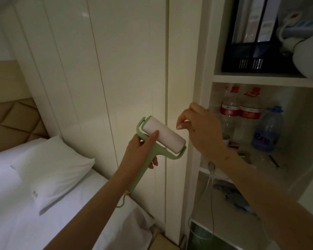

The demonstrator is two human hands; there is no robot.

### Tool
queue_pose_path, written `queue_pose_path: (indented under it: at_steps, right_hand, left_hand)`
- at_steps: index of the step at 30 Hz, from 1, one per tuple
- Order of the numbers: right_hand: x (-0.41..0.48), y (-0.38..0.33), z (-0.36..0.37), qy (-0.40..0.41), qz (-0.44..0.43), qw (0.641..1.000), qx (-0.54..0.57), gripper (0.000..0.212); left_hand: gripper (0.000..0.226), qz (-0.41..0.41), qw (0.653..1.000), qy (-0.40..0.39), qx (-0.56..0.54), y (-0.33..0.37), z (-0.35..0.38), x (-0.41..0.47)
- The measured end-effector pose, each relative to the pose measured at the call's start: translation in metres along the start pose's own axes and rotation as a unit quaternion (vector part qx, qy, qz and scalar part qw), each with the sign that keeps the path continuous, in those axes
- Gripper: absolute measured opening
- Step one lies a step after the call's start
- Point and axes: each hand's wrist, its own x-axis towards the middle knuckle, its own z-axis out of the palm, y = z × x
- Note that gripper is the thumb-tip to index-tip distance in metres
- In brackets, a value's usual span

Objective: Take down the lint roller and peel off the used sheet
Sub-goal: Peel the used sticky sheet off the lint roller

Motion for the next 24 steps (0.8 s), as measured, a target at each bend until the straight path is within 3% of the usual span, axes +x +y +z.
queue_pose_path:
  at_steps: [5,14,24]
  right_hand:
    - [0.002,0.011,-0.004,0.018,0.017,0.998,0.060,0.022]
    - [0.003,0.018,-0.016,0.051,0.056,0.994,0.073,0.012]
    - [-0.006,0.030,-0.017,-0.004,0.142,0.976,0.165,0.015]
  left_hand:
    - [0.036,-0.012,1.000,-0.013,-0.003,-0.003,0.000,0.003]
    - [0.039,0.000,1.000,-0.016,-0.013,-0.003,0.000,0.001]
    - [0.031,-0.028,0.999,-0.027,-0.025,-0.009,0.000,0.004]
